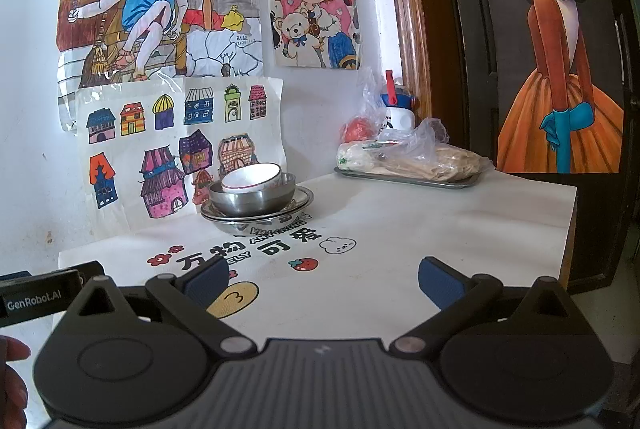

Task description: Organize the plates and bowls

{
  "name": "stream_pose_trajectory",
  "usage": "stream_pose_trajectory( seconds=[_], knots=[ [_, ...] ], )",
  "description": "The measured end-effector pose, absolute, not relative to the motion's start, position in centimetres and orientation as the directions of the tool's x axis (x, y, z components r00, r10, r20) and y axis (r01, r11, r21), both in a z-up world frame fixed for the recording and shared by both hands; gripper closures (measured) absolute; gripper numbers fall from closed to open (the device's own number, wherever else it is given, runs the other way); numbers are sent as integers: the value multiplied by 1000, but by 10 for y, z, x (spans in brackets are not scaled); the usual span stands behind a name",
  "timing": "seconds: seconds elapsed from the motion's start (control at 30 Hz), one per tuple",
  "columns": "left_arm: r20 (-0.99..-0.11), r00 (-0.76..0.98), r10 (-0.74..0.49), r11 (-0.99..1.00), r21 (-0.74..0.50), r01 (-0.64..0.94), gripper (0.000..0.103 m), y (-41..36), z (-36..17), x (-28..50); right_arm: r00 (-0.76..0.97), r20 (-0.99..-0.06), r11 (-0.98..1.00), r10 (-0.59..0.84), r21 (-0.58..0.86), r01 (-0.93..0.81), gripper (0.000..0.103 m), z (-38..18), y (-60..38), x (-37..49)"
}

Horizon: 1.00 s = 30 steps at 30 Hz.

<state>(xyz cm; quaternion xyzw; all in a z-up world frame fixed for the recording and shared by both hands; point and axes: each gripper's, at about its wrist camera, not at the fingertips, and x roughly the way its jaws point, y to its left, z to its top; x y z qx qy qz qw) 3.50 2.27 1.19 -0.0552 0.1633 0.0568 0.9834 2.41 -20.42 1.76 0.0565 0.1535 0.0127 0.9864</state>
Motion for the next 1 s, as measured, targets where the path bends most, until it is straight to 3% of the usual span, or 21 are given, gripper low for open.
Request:
stream_pose_trajectory(
  seconds=[1.0],
  knots=[
    [-321, 944, 81, 986, -113, -124, 1, 25, 17, 33, 952, -303, 993, 45, 114, -11, 0, 18, -205, 24]
  ],
)
